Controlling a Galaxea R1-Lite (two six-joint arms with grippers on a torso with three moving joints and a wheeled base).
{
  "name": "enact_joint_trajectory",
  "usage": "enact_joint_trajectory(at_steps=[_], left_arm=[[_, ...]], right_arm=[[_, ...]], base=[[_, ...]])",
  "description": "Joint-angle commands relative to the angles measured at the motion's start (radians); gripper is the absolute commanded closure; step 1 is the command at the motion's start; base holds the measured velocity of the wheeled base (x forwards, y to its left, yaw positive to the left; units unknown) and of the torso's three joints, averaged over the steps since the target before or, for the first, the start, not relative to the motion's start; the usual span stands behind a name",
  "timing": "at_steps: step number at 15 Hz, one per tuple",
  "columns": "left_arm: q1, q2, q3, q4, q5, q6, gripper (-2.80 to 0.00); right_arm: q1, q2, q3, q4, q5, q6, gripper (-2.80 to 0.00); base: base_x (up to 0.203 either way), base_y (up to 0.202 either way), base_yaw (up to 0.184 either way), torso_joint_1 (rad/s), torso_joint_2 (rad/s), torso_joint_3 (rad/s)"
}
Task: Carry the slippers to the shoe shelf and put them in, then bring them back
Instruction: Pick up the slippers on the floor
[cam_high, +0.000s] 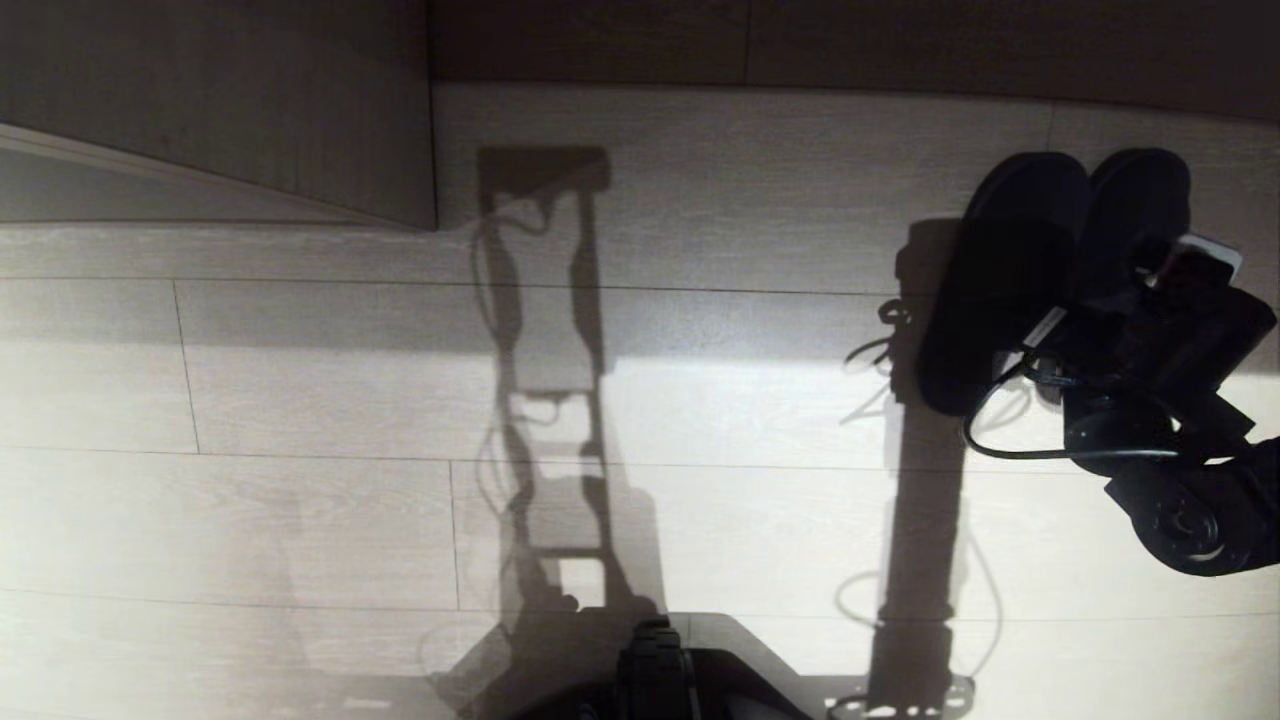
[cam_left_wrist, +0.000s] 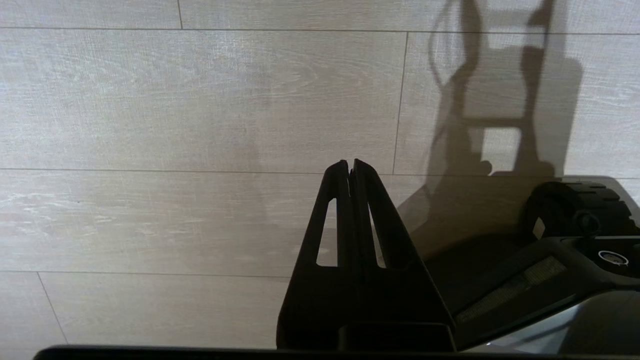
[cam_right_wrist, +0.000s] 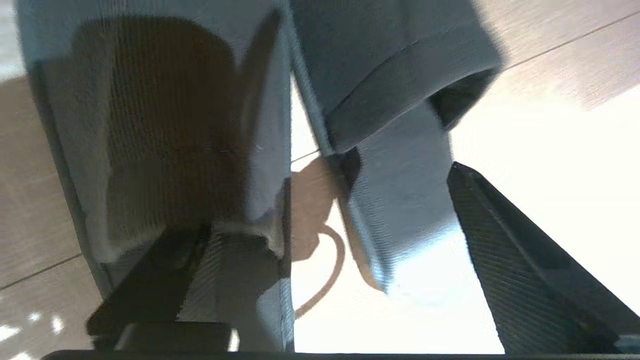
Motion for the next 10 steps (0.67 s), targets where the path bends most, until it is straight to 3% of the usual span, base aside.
enact_joint_trajectory(at_steps=[1,6,10], left_arm=[[0.000,0.000,0.000,0.000,0.001,0.000,0.00],[0.000,0.000,0.000,0.000,0.001,0.000,0.00],[0.000,0.000,0.000,0.000,0.001,0.000,0.00]], right_arm=[[0.001,-0.044,0.026,-0.007,-0.004,0.000,-2.80],[0.000,-0.082,0.121,-0.008,0.009,0.009,-2.80],[-0.023,-0.094,0.224,-0.018,0.085,0.034,-2.80]], base=[[0.000,0.000,0.000,0.000,0.00,0.000],[0.000,0.000,0.000,0.000,0.00,0.000],[0.000,0.000,0.000,0.000,0.00,0.000]])
